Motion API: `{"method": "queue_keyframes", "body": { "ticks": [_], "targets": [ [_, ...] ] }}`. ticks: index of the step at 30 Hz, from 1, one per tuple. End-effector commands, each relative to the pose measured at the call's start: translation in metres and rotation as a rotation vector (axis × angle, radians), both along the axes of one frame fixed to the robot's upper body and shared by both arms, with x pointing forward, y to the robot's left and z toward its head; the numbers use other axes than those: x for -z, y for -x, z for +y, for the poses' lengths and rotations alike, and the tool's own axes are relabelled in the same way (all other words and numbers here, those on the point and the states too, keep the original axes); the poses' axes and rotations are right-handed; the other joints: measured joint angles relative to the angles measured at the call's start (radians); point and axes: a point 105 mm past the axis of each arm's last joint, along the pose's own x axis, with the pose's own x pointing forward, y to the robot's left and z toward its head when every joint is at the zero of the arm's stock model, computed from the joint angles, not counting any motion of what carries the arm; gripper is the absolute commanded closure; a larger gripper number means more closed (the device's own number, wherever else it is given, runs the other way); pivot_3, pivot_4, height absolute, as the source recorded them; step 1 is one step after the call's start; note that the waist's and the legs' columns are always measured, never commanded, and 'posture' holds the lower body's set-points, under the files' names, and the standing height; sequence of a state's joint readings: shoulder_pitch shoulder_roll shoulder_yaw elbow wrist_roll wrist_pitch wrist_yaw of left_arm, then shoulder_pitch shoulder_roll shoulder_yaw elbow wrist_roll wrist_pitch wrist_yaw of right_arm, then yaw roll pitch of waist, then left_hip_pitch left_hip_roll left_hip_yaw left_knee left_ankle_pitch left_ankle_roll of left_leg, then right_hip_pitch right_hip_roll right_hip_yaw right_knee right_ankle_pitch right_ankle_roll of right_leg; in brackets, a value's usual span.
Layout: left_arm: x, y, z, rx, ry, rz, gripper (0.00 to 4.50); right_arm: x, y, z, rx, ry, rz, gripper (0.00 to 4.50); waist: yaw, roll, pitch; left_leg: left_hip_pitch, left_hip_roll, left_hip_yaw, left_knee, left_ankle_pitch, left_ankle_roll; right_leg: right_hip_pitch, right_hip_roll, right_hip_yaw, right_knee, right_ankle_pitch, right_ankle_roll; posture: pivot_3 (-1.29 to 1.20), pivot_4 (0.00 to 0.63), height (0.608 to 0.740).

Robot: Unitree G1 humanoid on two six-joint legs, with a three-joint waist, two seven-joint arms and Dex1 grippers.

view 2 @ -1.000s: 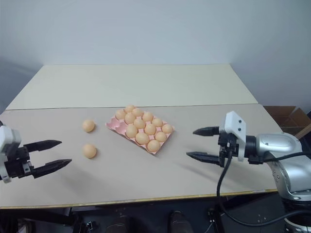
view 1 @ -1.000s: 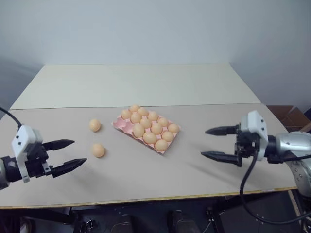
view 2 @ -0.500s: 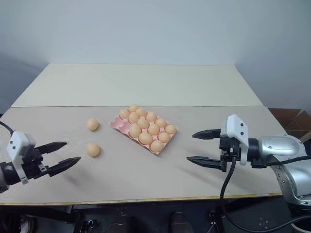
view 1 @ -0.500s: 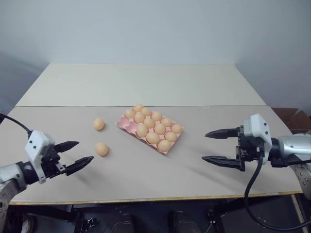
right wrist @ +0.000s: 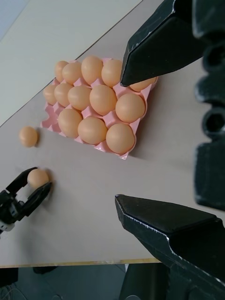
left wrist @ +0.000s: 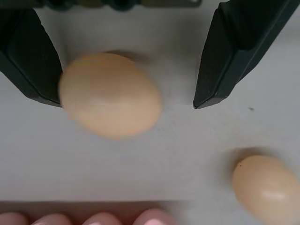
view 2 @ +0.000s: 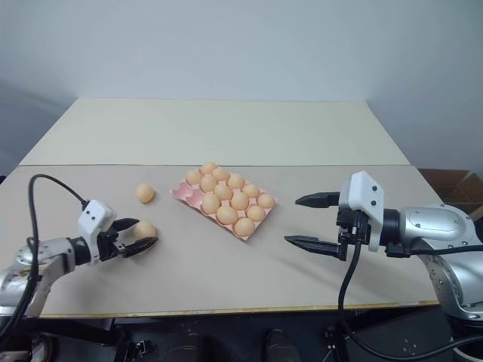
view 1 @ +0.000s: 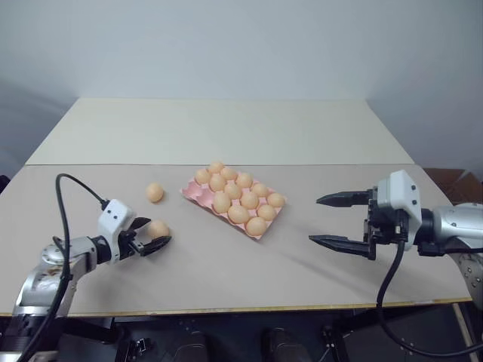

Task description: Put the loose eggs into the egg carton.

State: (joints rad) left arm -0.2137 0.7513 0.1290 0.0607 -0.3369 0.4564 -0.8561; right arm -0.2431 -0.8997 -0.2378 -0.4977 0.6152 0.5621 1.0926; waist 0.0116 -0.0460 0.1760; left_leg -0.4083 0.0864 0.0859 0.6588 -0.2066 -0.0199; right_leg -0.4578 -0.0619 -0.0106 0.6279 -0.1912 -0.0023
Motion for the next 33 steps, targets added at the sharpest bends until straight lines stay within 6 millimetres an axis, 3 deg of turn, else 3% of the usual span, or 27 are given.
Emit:
{"method": "queue_keyframes", "body": {
  "ticks": [1,3,4,6,9,13,16,23,27,31,32,33],
  "targets": [
    [-0.008,-0.007,-0.005,0.034,0.003,-0.031,1.25,-0.013,0.007,-0.001,0.006,-0.007,-0.061,0.18,0.0,0.0,0.0,0.0,0.0,0.0,0.0,0.0,0.0,0.0,0.0,0.0,0.0,0.0,0.0,0.0,0.15,0.74],
    [-0.01,-0.01,-0.005,0.031,0.011,-0.038,1.85,-0.013,0.008,-0.002,0.011,-0.006,-0.063,0.18,-0.002,0.0,0.0,0.0,0.0,0.0,0.0,0.0,0.0,0.0,0.0,0.0,0.0,0.0,0.0,0.0,0.15,0.74],
    [-0.01,-0.01,-0.005,0.034,0.01,-0.038,1.94,-0.013,0.009,-0.002,0.011,-0.007,-0.063,0.18,-0.002,0.0,0.0,0.0,0.0,0.0,0.0,0.0,0.0,0.0,0.0,0.0,0.0,0.0,0.0,0.0,0.15,0.74],
    [-0.012,-0.008,-0.003,0.043,0.007,-0.038,1.94,-0.013,0.009,-0.001,0.012,-0.009,-0.063,0.18,-0.003,0.0,0.0,0.001,0.0,0.0,0.0,0.0,0.0,0.0,0.0,0.0,0.001,0.0,0.0,0.0,0.15,0.74],
    [-0.03,-0.005,-0.006,0.075,0.025,-0.094,1.94,-0.013,0.009,0.0,0.015,-0.015,-0.069,0.18,-0.002,0.0,0.0,0.001,0.0,0.0,0.0,0.0,0.0,0.0,0.0,0.0,0.001,0.0,0.0,0.0,0.15,0.74],
    [-0.063,-0.008,-0.024,0.136,0.094,-0.186,1.94,-0.013,0.008,0.002,0.015,-0.017,-0.07,0.18,0.001,0.0,0.0,0.0,0.0,0.0,0.0,0.0,0.0,0.0,0.0,0.0,0.001,0.0,0.0,0.0,0.15,0.74],
    [-0.074,-0.019,-0.043,0.185,0.116,-0.221,1.94,-0.013,0.005,0.003,0.019,-0.019,-0.075,0.18,0.004,0.0,0.0,0.001,0.0,-0.001,0.001,0.0,0.0,0.001,0.0,0.0,0.001,0.0,0.0,0.0,0.15,0.74],
    [-0.069,-0.061,-0.082,0.222,0.117,-0.24,1.94,-0.012,0.003,0.007,0.028,-0.024,-0.084,0.18,-0.001,-0.001,0.0,0.0,-0.002,-0.001,0.002,0.0,0.0,0.002,0.0,0.0,0.001,0.003,0.005,0.0,0.15,0.74],
    [-0.056,-0.077,-0.091,0.23,0.05,-0.212,1.94,-0.013,0.005,0.01,0.028,-0.033,-0.089,0.18,-0.007,-0.001,0.0,0.0,-0.002,-0.002,0.002,0.0,0.0,0.002,0.0,0.0,0.001,0.003,0.005,0.0,0.15,0.74],
    [-0.057,-0.085,-0.092,0.222,0.052,-0.204,1.94,-0.014,0.006,0.011,0.034,-0.038,-0.097,0.18,-0.006,-0.001,0.0,0.0,-0.002,-0.002,0.002,0.0,0.001,0.002,0.0,0.0,0.001,0.003,0.005,0.0,0.15,0.74],
    [-0.057,-0.084,-0.092,0.231,0.057,-0.198,1.25,-0.014,0.007,0.012,0.035,-0.039,-0.099,0.18,-0.005,-0.001,0.0,0.0,-0.002,-0.002,0.002,0.0,0.001,0.002,0.0,0.0,0.001,0.003,0.005,0.0,0.15,0.74],
    [-0.059,-0.082,-0.093,0.254,0.062,-0.203,1.0,-0.015,0.007,0.012,0.036,-0.041,-0.101,0.18,-0.005,-0.001,0.0,-0.001,-0.002,-0.002,0.002,0.0,0.001,0.002,0.0,0.0,0.001,0.003,0.005,0.0,0.15,0.74]
  ]
}}
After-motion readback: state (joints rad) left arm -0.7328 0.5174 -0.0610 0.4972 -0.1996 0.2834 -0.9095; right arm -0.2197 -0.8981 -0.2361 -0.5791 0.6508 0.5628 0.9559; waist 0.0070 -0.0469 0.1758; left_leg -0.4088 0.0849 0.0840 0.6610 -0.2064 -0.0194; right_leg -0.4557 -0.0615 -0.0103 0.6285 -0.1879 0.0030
